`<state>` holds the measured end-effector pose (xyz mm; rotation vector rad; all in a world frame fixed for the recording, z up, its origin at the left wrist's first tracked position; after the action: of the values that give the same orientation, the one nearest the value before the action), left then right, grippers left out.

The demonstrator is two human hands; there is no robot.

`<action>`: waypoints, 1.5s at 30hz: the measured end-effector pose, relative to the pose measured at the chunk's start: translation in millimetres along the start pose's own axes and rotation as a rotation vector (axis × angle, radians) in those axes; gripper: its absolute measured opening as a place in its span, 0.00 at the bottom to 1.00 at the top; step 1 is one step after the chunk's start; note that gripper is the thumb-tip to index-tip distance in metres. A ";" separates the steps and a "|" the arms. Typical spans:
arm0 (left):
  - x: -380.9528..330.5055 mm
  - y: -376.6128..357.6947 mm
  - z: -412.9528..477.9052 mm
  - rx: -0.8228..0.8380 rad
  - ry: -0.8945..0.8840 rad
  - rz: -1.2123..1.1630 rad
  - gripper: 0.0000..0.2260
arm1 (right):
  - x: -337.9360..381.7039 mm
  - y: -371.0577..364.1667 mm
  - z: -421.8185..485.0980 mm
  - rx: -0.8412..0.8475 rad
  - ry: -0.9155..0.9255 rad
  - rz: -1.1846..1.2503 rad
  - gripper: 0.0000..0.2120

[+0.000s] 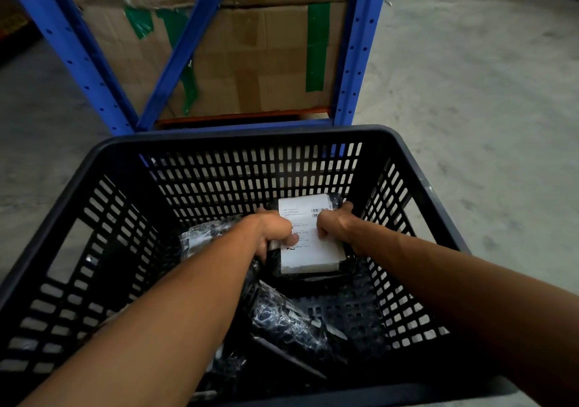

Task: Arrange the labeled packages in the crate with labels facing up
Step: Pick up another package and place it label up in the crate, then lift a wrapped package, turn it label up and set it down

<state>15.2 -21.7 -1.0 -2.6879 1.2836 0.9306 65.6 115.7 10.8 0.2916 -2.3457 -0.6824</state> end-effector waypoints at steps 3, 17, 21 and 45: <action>3.0 -0.8 1.9 -0.001 -0.036 -0.041 0.18 | -2.1 2.3 -6.1 0.003 -0.029 0.043 0.42; 0.6 -17.6 9.7 -0.128 -0.065 0.196 0.42 | -8.2 7.1 -1.0 0.089 -0.022 -0.339 0.37; 0.2 -22.0 -1.3 -0.192 -0.081 0.278 0.39 | -1.0 9.2 -10.8 0.067 0.025 -0.479 0.27; 121.4 118.2 -113.7 -0.015 0.443 0.418 0.31 | 83.3 -105.5 -93.1 0.459 0.144 -0.685 0.24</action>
<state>46.9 -215.1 55.9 -2.7879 1.9799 0.3535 67.0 -40.8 58.1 1.3397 -2.2225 -0.3857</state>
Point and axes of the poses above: each hand's wrist, its own z-axis towards the middle knuckle, its own y-axis out of the back of the hand, x = y × z, the point moved 2 cm from there along z, towards the middle knuckle, and after that the axes turned 1 degree about -y, right-handed, at the moved point
